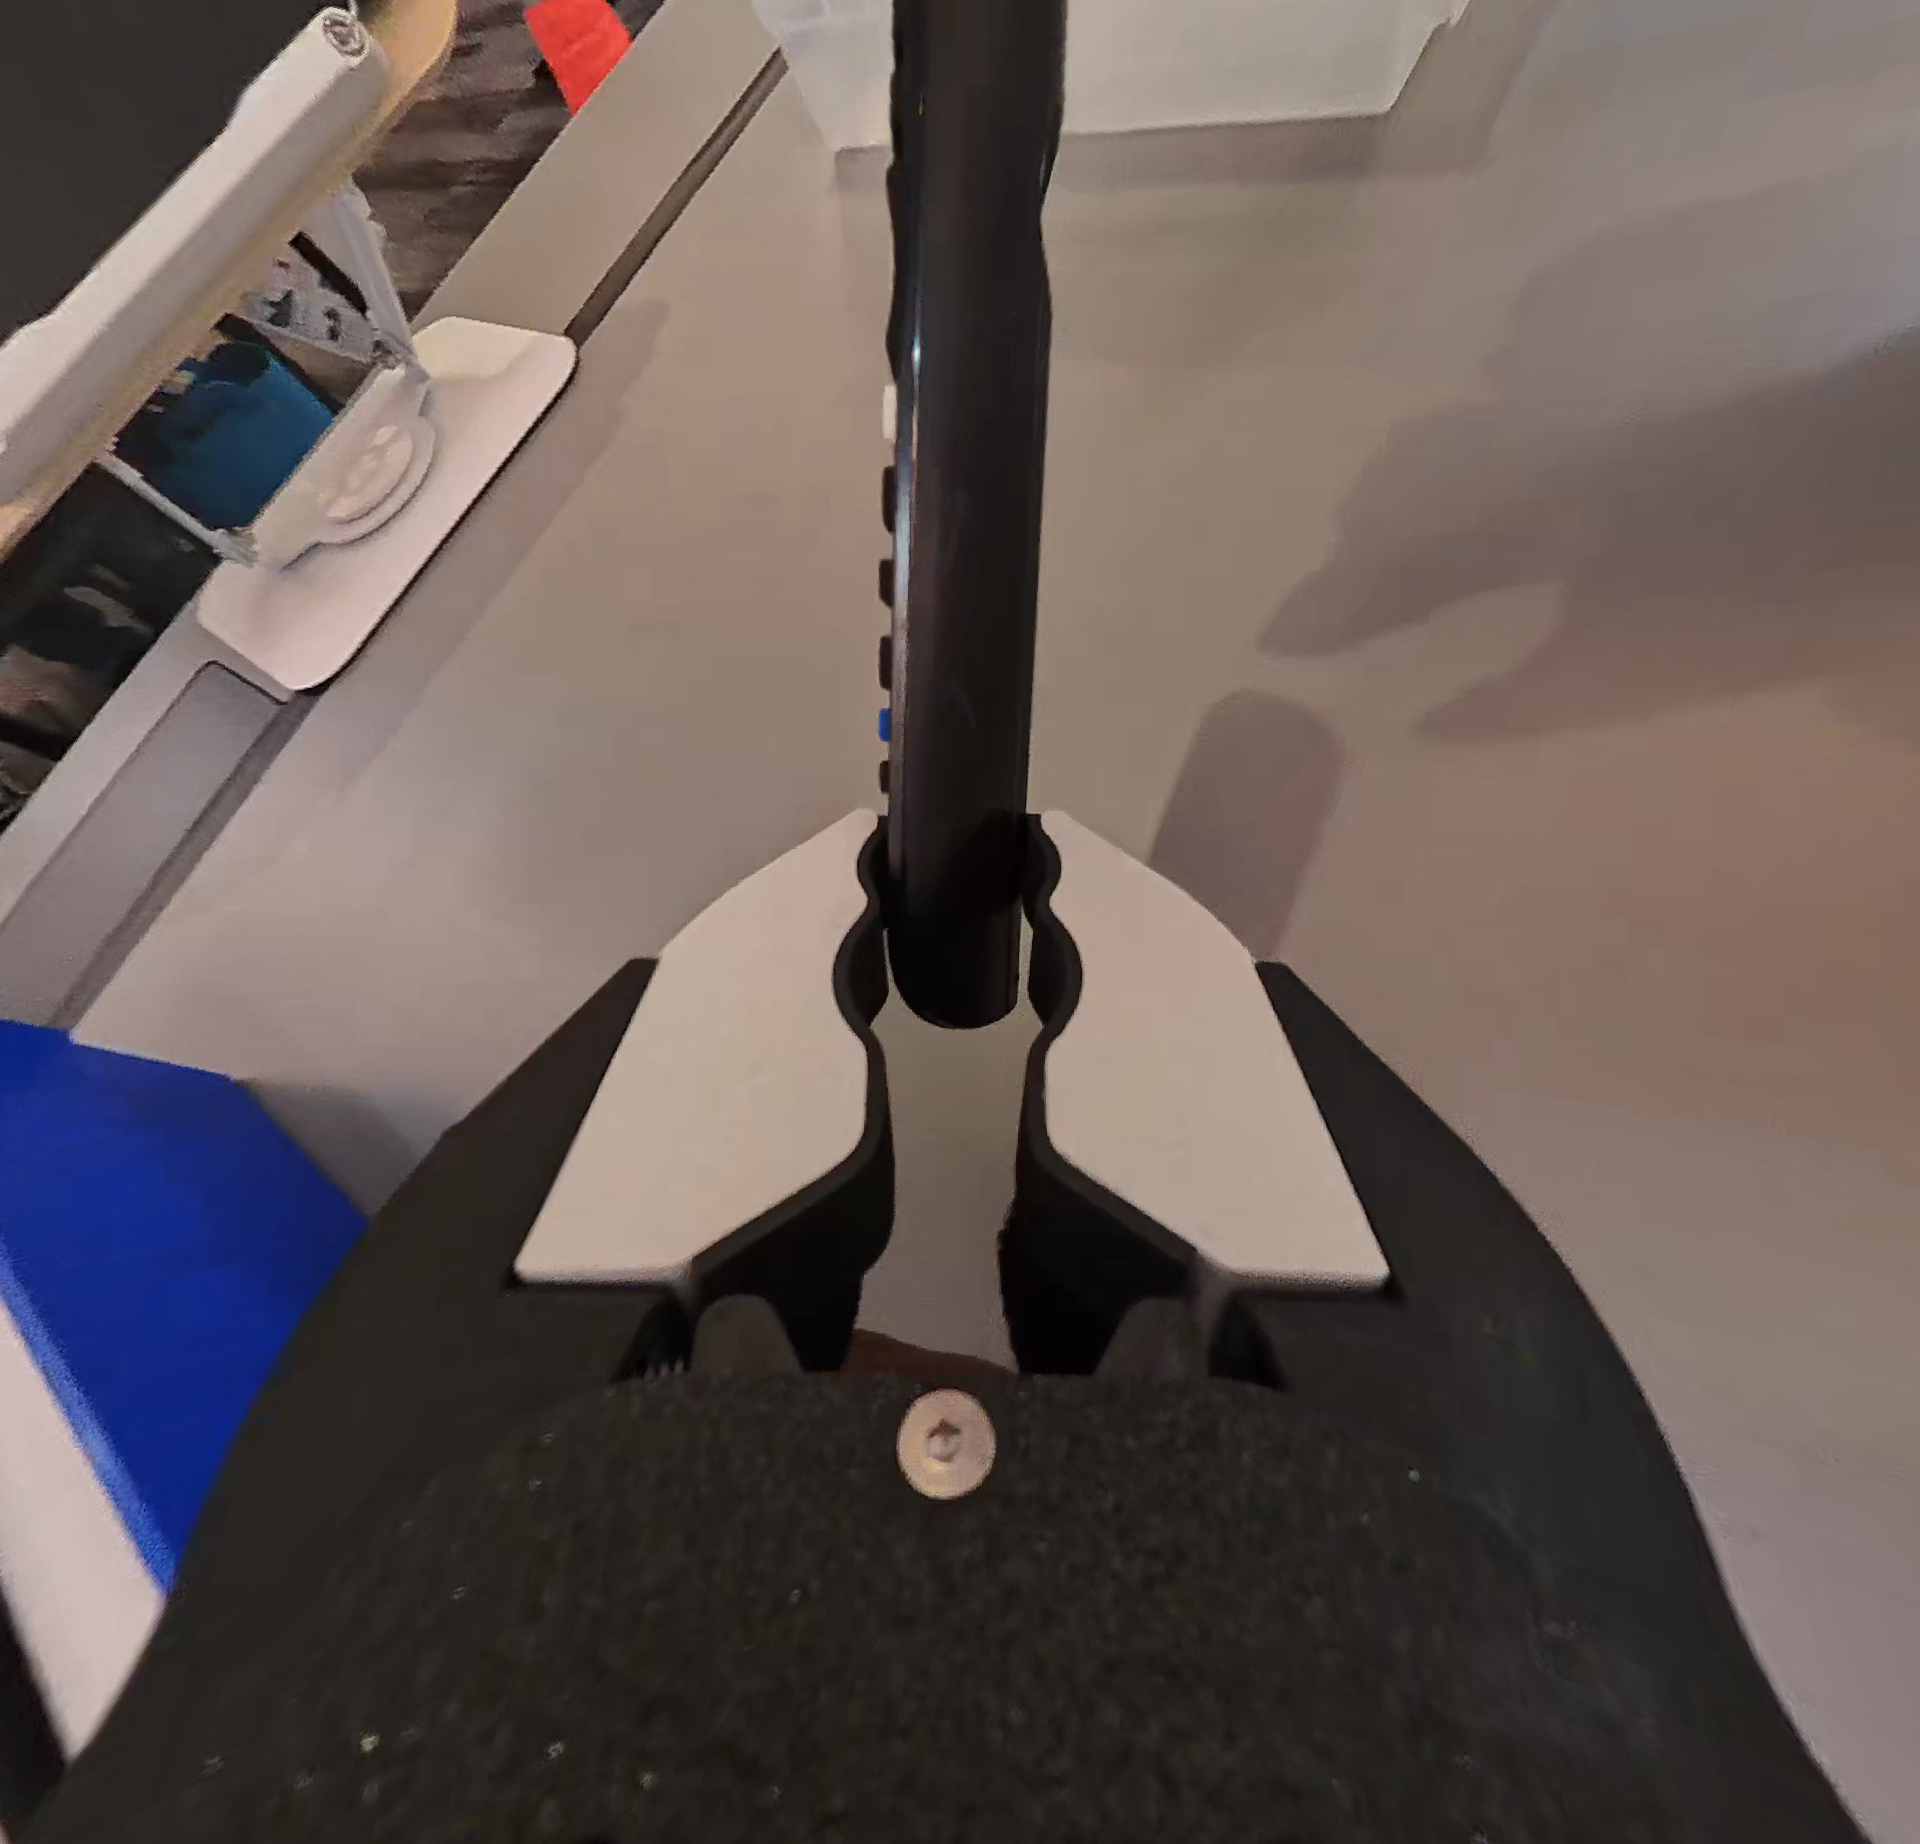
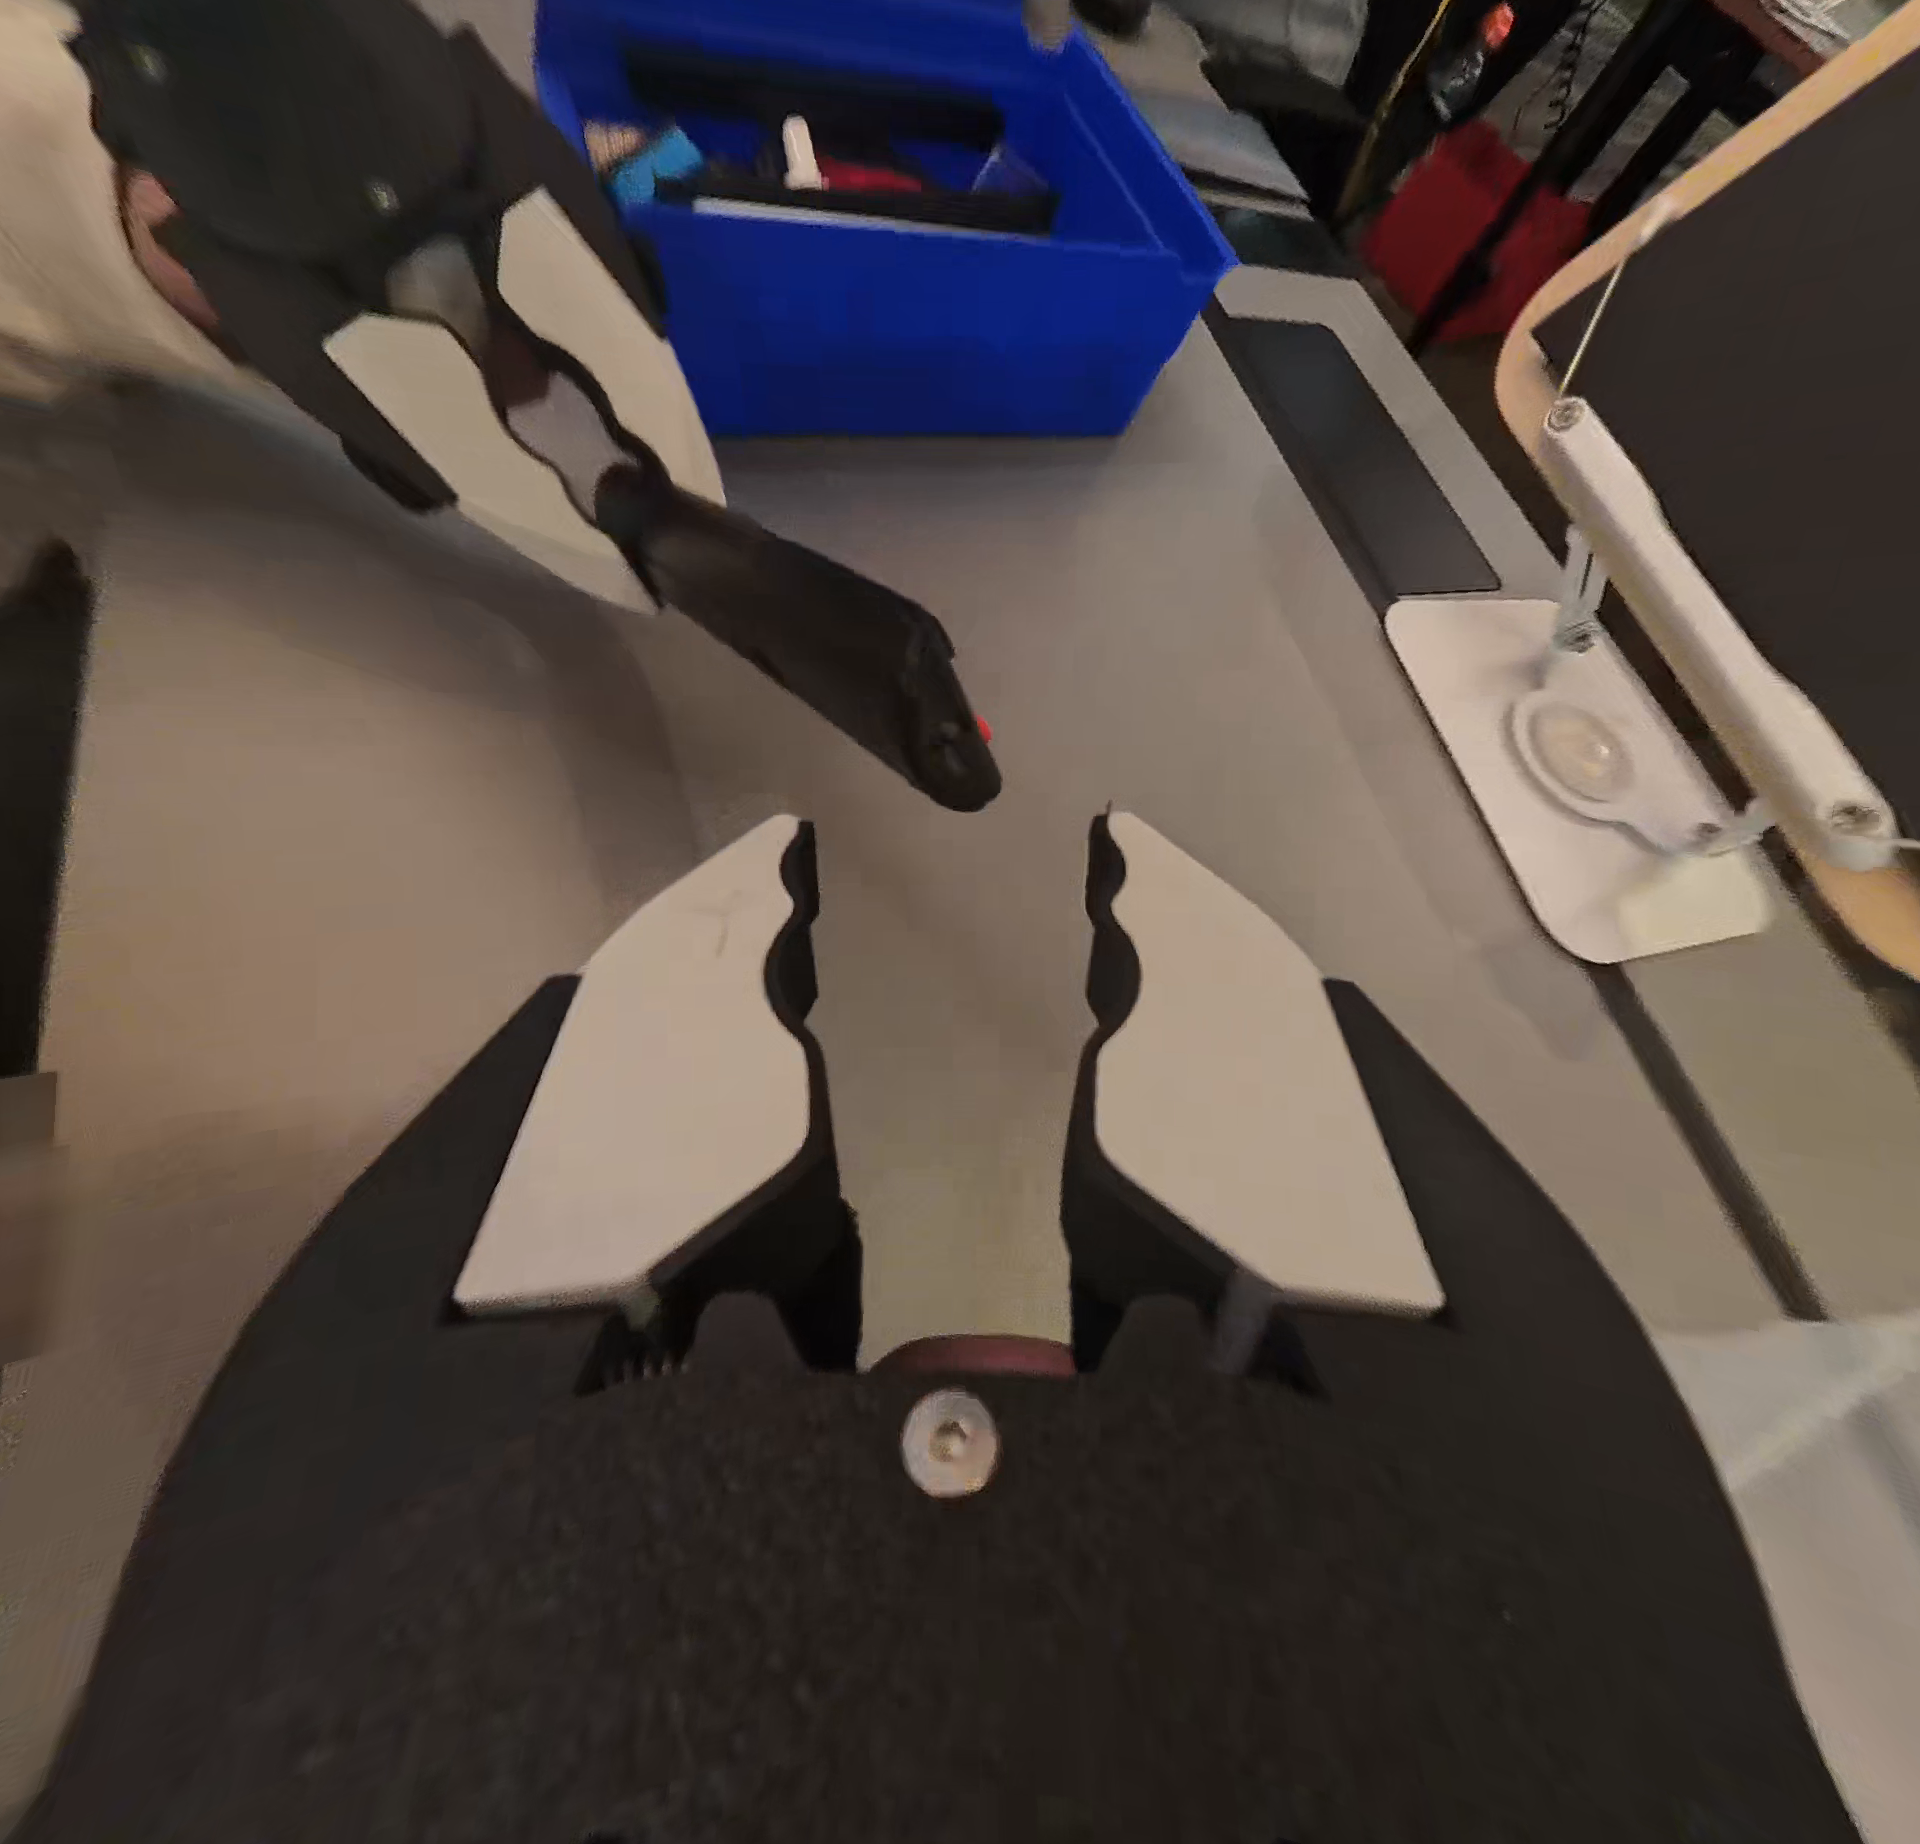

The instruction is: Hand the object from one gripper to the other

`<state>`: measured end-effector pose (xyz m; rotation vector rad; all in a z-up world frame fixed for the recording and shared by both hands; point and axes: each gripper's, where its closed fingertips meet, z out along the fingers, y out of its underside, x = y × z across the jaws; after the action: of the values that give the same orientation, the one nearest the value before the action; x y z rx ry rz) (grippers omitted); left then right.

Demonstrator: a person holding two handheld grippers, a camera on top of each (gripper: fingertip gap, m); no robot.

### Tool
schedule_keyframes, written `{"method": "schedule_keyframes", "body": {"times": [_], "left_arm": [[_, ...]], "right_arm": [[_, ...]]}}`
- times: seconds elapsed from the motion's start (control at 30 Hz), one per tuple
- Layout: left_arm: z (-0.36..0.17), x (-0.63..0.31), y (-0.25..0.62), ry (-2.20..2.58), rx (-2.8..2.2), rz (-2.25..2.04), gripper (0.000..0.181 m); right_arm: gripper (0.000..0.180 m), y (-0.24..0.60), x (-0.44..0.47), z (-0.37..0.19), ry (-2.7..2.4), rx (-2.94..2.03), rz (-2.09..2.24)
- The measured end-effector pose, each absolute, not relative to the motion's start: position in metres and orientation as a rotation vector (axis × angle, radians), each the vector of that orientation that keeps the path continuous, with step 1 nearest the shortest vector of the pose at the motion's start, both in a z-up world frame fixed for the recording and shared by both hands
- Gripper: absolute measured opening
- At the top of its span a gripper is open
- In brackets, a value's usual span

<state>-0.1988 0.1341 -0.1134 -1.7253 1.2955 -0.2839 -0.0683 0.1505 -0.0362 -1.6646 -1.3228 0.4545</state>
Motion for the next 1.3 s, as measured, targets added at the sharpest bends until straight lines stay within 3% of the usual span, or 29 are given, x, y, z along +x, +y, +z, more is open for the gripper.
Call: {"method": "schedule_keyframes", "body": {"times": [0.4,0.5,0.67,0.73,0.87,1.07,1.3], "left_arm": [[-0.132,-0.206,0.134,1.499,-1.639,0.048,0.023],[-0.132,-0.202,0.131,1.513,-1.618,0.044,0.022],[-0.132,-0.203,0.133,1.492,-1.594,0.062,0.023],[-0.125,-0.205,0.135,1.427,-1.593,0.039,0.024],[-0.097,-0.221,0.136,1.143,-1.661,-0.086,0.044],[-0.118,-0.254,0.107,0.912,-1.814,-0.227,0.032],[-0.123,-0.251,0.082,0.924,-1.817,-0.262,0.031]], "right_arm": [[0.046,0.137,-0.091,-0.081,-1.632,-1.651,0.157],[0.026,0.138,-0.093,-0.096,-1.716,-1.606,0.053],[0.022,0.139,-0.093,-0.106,-1.765,-1.623,0.034],[0.021,0.140,-0.092,-0.099,-1.759,-1.599,0.010],[0.021,0.149,-0.072,-0.081,-1.712,-1.602,-0.151],[0.021,0.173,-0.009,-0.024,-1.468,-1.612,-0.355],[0.021,0.199,0.158,0.033,-1.075,-1.795,-0.723]]}}
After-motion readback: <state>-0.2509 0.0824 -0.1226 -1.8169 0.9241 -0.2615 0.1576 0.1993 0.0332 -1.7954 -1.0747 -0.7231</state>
